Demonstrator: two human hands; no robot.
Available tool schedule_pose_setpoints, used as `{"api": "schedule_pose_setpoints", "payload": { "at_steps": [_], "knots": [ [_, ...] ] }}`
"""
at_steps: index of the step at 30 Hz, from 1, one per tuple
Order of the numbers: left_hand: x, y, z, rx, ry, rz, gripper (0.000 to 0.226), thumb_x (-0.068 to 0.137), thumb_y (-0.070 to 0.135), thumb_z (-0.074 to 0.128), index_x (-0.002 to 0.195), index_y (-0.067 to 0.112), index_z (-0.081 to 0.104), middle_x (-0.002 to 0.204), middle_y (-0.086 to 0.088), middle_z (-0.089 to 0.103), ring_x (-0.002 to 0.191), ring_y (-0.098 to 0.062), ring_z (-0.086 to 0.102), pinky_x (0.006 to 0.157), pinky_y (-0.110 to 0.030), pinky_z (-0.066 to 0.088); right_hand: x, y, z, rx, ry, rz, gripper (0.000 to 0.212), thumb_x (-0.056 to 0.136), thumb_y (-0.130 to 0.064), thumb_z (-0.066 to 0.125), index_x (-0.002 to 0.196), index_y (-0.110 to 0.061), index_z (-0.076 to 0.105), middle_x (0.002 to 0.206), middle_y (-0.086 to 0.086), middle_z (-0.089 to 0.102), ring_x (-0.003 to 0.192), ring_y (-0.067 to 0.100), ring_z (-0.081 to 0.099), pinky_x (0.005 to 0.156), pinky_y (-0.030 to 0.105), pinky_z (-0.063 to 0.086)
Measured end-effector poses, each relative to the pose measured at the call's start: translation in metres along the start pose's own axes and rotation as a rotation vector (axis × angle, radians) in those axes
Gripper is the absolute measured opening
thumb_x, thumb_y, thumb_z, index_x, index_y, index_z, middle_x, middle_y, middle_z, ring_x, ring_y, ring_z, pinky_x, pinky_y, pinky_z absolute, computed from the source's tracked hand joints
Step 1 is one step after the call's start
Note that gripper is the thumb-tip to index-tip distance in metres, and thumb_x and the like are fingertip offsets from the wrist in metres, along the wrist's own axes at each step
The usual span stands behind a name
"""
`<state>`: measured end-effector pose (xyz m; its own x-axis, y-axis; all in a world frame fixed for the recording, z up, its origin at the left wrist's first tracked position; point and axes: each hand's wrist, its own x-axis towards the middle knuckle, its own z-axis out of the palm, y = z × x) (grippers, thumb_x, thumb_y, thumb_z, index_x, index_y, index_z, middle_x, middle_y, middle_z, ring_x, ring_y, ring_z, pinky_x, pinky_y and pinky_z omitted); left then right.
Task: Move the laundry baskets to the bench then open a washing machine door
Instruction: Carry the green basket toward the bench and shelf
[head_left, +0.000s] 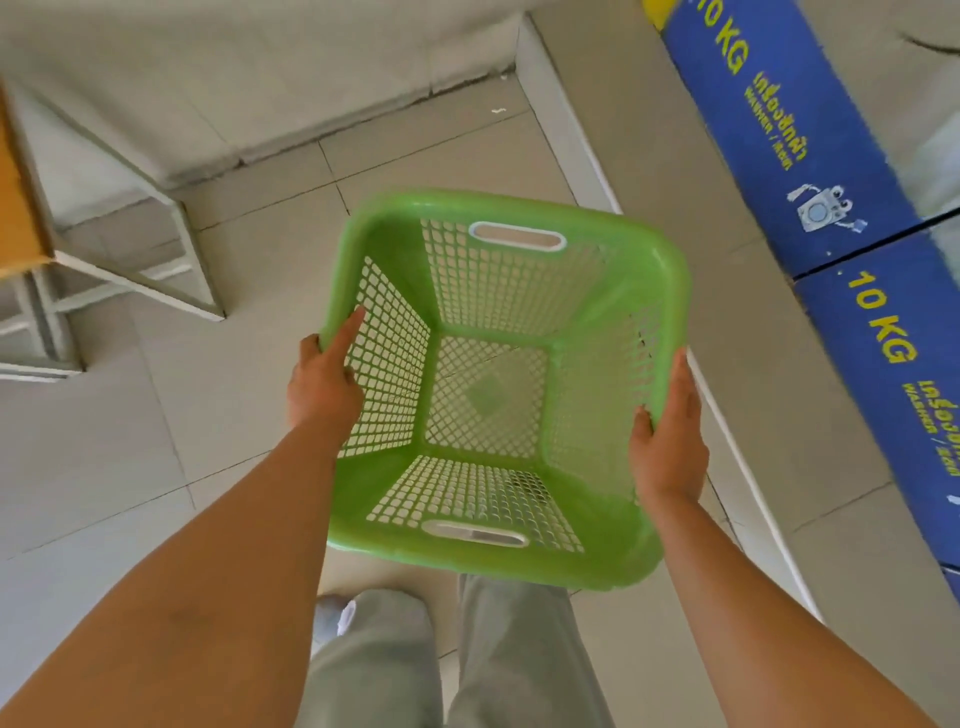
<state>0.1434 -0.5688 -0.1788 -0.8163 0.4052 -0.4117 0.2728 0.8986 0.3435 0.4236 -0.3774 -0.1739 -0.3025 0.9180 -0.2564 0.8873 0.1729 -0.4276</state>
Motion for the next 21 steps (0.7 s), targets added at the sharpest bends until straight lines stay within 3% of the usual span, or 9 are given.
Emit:
{"api": "schedule_pose_setpoints", "payload": {
  "at_steps": [7, 11, 13, 21],
  "knots": [
    [-0.064, -0.096, -0.119, -0.089, 0.127, -0.065, 0.079, 0.089, -0.001, 0.042, 0.142, 0.054, 0.027, 0.131, -0.009, 0.043, 0.088, -0.029, 0.057, 0.072, -0.039, 0.055, -0.101, -0.106, -0.025, -0.007, -0.010, -0.158, 0.077, 0.095, -0.012, 0.048, 0.152, -0.037, 0.003, 0.160, 0.002, 0.018, 0.118, 0.034, 0.058, 0.078, 0.047, 0.052],
    [-0.103, -0.168, -0.174, -0.173, 0.169, -0.119, 0.082, 0.087, -0.004, 0.042, 0.141, 0.057, 0.027, 0.128, -0.006, 0.043, 0.078, -0.024, 0.054, 0.061, -0.032, 0.050, -0.155, -0.167, -0.028, -0.040, -0.025, -0.281, 0.075, 0.096, -0.012, 0.047, 0.153, -0.035, 0.004, 0.161, 0.003, 0.017, 0.117, 0.034, 0.057, 0.071, 0.036, 0.046],
    [-0.124, -0.209, -0.198, -0.210, 0.188, -0.158, 0.083, 0.087, -0.004, 0.042, 0.140, 0.057, 0.027, 0.128, -0.004, 0.042, 0.073, -0.022, 0.054, 0.056, -0.030, 0.050, -0.182, -0.199, -0.024, -0.052, -0.040, -0.359, 0.074, 0.096, -0.011, 0.047, 0.153, -0.033, 0.005, 0.160, 0.002, 0.019, 0.122, 0.032, 0.053, 0.073, 0.036, 0.045],
    [-0.199, -0.363, -0.271, -0.345, 0.315, -0.377, 0.085, 0.082, -0.007, 0.042, 0.139, 0.055, 0.033, 0.123, -0.003, 0.045, 0.067, -0.016, 0.051, 0.047, -0.024, 0.043, -0.276, -0.324, 0.023, -0.121, -0.176, -0.595, 0.075, 0.094, -0.014, 0.049, 0.152, -0.037, 0.008, 0.157, 0.001, 0.028, 0.110, 0.037, 0.060, 0.082, 0.040, 0.048]
  ]
}}
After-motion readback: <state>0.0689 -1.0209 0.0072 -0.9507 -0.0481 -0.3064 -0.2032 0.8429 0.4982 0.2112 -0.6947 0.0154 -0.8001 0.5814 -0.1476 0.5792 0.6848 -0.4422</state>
